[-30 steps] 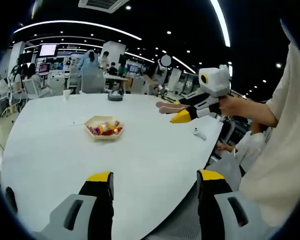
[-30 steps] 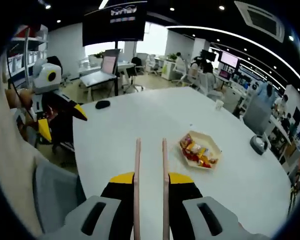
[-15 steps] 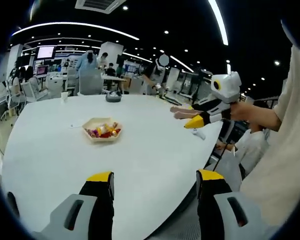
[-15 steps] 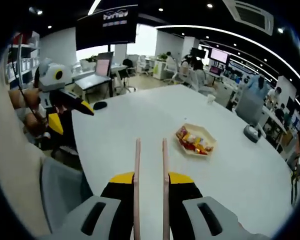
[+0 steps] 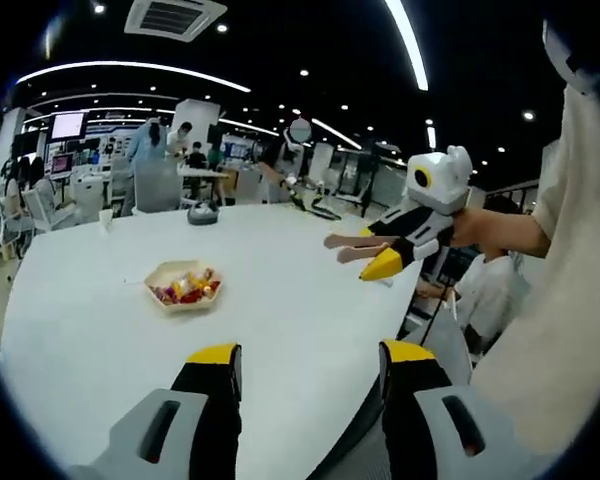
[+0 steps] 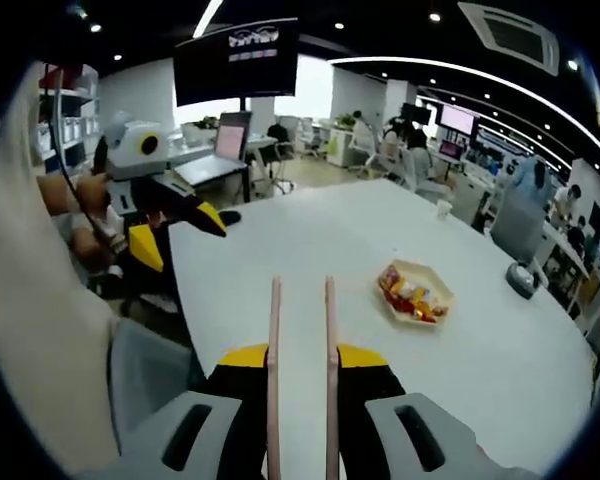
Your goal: Place the target food into the container with the food tongs after gripping and lifting it, then release it inside without dropping or visibly crushing the food.
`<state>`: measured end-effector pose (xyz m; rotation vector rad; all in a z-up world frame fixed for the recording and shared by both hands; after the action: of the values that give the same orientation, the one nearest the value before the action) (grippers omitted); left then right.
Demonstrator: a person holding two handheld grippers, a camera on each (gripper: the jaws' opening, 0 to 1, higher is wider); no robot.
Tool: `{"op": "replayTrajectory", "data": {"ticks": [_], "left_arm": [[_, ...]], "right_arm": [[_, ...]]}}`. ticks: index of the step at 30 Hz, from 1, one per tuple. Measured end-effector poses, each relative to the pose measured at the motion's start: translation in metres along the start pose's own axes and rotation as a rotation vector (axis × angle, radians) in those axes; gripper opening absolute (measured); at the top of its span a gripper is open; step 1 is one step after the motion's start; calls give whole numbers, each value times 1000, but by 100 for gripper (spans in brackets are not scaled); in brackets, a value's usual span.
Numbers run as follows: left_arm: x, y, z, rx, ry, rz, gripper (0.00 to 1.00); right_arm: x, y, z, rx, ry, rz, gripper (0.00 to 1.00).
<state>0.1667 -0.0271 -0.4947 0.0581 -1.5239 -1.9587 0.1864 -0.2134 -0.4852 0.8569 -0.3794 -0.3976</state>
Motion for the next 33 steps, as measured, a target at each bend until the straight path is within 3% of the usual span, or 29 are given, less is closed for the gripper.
{"op": "replayTrajectory", "data": {"ticks": [6,10,20,33], "left_arm": [[9,6,-1,3,-39,-53,43],[15,11,0,1,-86,-57,32],[26,19,0,13,-160,-110,21],[40,21,0,12,-236,-166,16]], "right_arm": [[-17,10,-6,14,79,46,23],[-25,16,-9,21,106,70,23],[-44,32,-13,42,217,131,23],[-62,40,-21,47,299,193,23]]}}
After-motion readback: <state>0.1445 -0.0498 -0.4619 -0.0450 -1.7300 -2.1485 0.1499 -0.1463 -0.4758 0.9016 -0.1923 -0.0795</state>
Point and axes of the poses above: the point that each gripper's makers call its tool centre point, and the gripper's own axes: z roughly backward along the fingers, x roughly to its right, y roughly out of its top, the point moved 5 cm from there along z, roughly backward along the fingers, and after that the axes turned 7 degrees about z, right-handed, at the moved point
